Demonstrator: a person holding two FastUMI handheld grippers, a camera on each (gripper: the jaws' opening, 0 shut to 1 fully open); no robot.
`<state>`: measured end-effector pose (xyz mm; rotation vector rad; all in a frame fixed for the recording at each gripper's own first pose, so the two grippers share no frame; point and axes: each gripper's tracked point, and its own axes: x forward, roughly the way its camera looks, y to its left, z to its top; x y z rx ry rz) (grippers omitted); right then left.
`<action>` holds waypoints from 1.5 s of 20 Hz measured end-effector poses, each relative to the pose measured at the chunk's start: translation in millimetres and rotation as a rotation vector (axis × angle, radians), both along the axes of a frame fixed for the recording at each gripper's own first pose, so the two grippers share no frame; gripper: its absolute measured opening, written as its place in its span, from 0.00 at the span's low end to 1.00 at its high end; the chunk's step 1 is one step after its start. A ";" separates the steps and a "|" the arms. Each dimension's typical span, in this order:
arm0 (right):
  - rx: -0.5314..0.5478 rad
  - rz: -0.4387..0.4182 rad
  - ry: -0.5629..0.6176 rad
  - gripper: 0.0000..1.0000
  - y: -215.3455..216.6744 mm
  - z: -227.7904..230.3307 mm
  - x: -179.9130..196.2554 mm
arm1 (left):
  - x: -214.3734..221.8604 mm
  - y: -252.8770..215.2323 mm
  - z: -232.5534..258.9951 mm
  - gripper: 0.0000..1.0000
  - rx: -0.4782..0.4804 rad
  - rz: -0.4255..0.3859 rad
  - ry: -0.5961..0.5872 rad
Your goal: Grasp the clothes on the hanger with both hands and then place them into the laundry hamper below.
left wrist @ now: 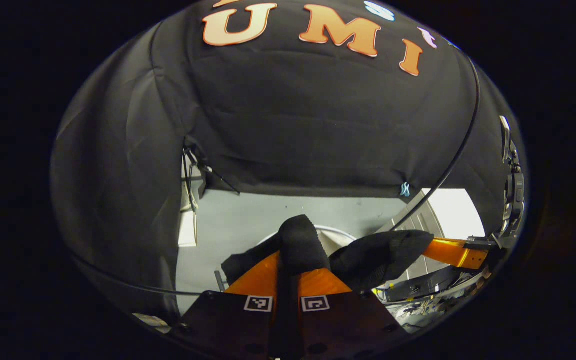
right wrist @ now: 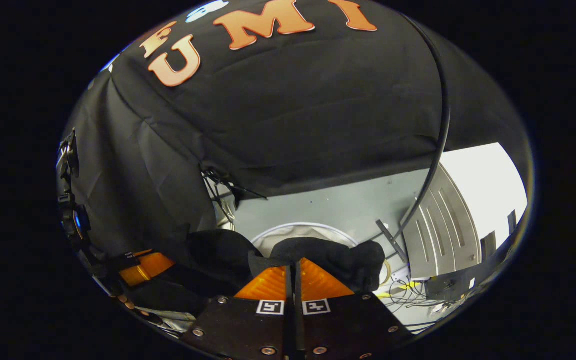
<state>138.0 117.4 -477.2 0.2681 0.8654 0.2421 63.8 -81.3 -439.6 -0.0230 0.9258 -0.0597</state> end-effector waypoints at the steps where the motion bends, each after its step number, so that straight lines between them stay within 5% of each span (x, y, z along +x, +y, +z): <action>1: -0.014 -0.003 0.022 0.00 -4.5 -8.5 -4.6 | -3.2 1.4 -8.8 0.07 0.006 -0.001 0.024; 7: -0.107 0.010 0.083 0.06 -10.7 -43.4 -19.5 | -18.8 11.6 -32.1 0.10 0.038 -0.006 0.097; 13: -0.132 -0.016 0.063 0.15 -13.0 -25.6 -19.4 | -19.2 24.3 -16.5 0.29 0.041 0.040 0.075; 15: -0.139 -0.021 0.054 0.23 -16.2 -19.8 -20.2 | -17.2 27.4 -9.3 0.36 0.034 0.047 0.062; 16: -0.144 -0.020 0.047 0.38 -16.8 -17.4 -21.2 | -15.9 29.1 -6.7 0.42 0.032 0.049 0.057; 17: -0.151 -0.018 0.041 0.30 -17.2 -14.2 -21.4 | -17.0 27.6 -2.8 0.48 0.026 0.052 0.053; 18: -0.161 -0.017 0.035 0.36 -20.3 -11.0 -23.0 | -17.2 28.4 1.5 0.54 0.022 0.055 0.049; 19: -0.166 -0.016 0.028 0.38 -21.6 -6.8 -24.9 | -18.1 28.2 4.9 0.46 0.021 0.057 0.044; 22: -0.166 -0.008 0.020 0.44 -20.3 1.8 -28.7 | -23.6 32.0 11.1 0.58 0.030 0.063 0.036; 23: -0.171 -0.010 0.017 0.54 -21.6 3.7 -29.3 | -24.8 31.2 12.7 0.58 0.025 0.064 0.037; 24: -0.175 -0.010 0.013 0.51 -22.7 4.5 -30.8 | -29.4 31.2 14.1 0.66 0.020 0.065 0.042; 26: -0.181 -0.008 0.009 0.67 -22.6 8.1 -34.1 | -31.4 32.0 17.4 0.82 0.012 0.062 0.040; 28: -0.189 -0.006 0.006 0.73 -22.6 12.7 -38.3 | -35.4 34.7 23.2 0.84 0.020 0.061 0.035; 30: -0.191 -0.006 0.003 0.90 -20.9 19.6 -40.8 | -37.5 36.3 29.7 0.85 0.019 0.060 0.028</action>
